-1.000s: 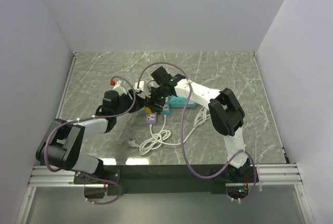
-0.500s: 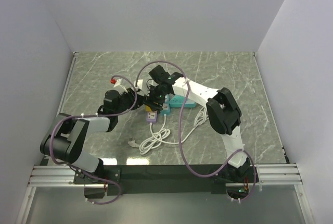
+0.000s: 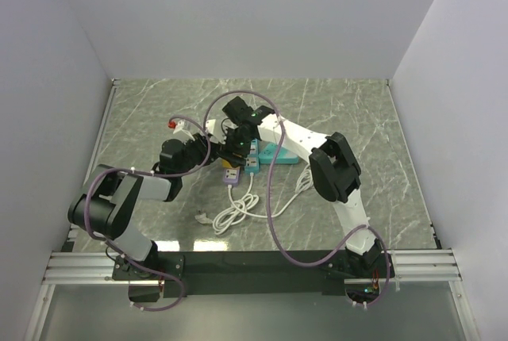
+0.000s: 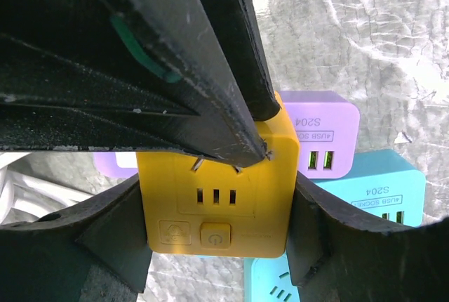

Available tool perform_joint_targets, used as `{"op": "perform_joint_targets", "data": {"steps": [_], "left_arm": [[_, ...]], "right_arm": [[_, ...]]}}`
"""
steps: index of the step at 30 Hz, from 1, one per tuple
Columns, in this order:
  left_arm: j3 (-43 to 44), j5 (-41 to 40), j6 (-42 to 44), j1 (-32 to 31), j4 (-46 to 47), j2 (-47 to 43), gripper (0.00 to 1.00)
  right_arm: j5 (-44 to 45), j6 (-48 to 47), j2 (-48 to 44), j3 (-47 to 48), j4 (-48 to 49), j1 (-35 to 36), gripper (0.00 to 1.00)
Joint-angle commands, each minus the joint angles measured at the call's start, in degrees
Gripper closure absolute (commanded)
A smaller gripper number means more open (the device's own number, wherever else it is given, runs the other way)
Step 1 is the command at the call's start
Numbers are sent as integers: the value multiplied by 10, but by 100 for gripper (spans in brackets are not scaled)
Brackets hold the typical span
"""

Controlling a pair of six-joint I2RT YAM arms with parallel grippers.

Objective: Insert the plug

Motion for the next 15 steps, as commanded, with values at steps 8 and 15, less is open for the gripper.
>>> {"op": "perform_joint_targets", "data": {"steps": [8,15], "left_arm": [[-42,-26,15,-23,-104,51,88],[-44,-28,8,-40,-86,79,89]], "right_arm": [[-26,11,24,56,48,25,94],[-28,17,50,80,34,25,94]]}}
